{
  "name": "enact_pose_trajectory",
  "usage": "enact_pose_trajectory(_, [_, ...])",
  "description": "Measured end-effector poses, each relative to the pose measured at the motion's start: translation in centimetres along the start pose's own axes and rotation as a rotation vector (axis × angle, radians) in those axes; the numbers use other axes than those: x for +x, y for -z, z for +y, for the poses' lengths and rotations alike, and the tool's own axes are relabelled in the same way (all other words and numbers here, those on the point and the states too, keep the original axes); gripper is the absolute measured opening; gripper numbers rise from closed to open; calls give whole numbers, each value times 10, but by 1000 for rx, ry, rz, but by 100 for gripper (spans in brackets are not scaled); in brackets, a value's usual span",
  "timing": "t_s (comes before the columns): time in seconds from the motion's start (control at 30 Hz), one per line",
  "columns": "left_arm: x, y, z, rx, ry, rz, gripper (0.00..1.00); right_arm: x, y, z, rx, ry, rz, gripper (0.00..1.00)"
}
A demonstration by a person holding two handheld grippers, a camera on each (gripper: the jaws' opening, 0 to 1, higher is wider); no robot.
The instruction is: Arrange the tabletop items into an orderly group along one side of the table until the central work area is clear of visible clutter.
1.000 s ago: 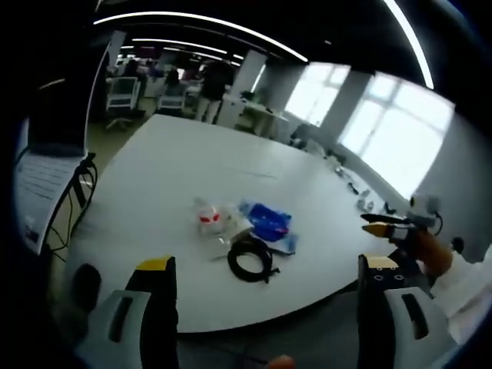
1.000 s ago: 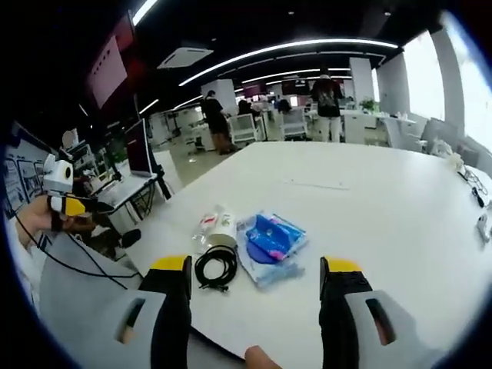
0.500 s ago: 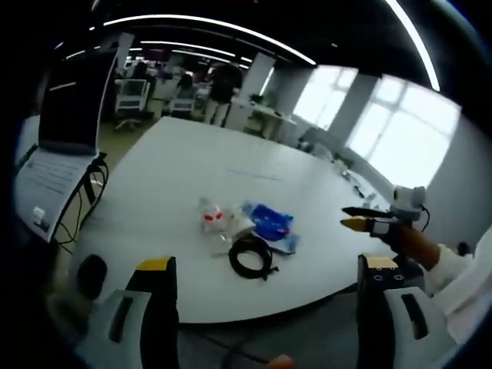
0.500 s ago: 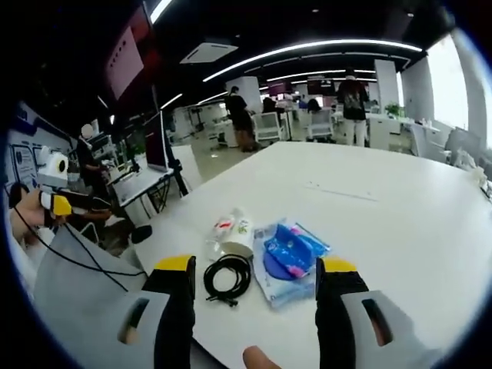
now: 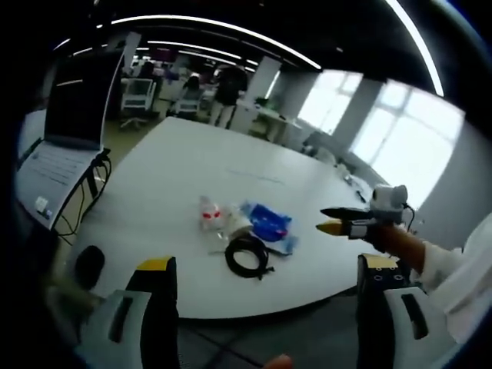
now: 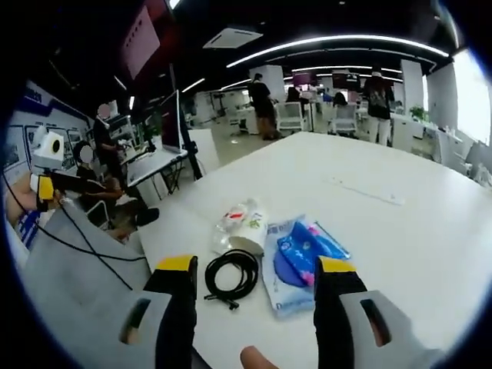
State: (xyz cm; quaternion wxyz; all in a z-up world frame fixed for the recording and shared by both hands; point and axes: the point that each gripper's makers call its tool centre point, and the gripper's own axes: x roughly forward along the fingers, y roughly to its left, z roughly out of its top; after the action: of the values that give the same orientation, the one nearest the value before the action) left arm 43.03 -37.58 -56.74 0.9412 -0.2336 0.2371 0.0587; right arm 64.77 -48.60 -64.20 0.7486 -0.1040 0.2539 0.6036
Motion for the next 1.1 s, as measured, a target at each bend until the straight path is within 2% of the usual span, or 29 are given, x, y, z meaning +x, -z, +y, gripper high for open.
enact_pose_trajectory(0.2, [-2,1,1,-7,-20,-6,94,23,4,-3,-48,-31,35,58])
enact_pose_trajectory(0.3, [-2,3,2,-11,-26,-2,94,37,7,-6,-41,-41,45,58])
enact_pose_trajectory(0.37, [-2,3,1,-16,-25,-2,94,44,14,-5,-86,-44,86,58])
enact_pose_trajectory(0.7, [-5,3,3,-38,-42,-9,93,71,14,-2,-127,-73,102,56])
enact_pose_trajectory(0.83, [-7,4,5,-41,-55,-3,93,83,19,-6,-196,-49,120,52])
enact_pose_trajectory(0.97, [-10,3,7,-45,-67,-11,93,94,21,-17,-175,3,111,52])
enact_pose_trajectory(1.1, [-13,4,7,-49,-79,-12,92,102,31,-17,-183,19,141,53])
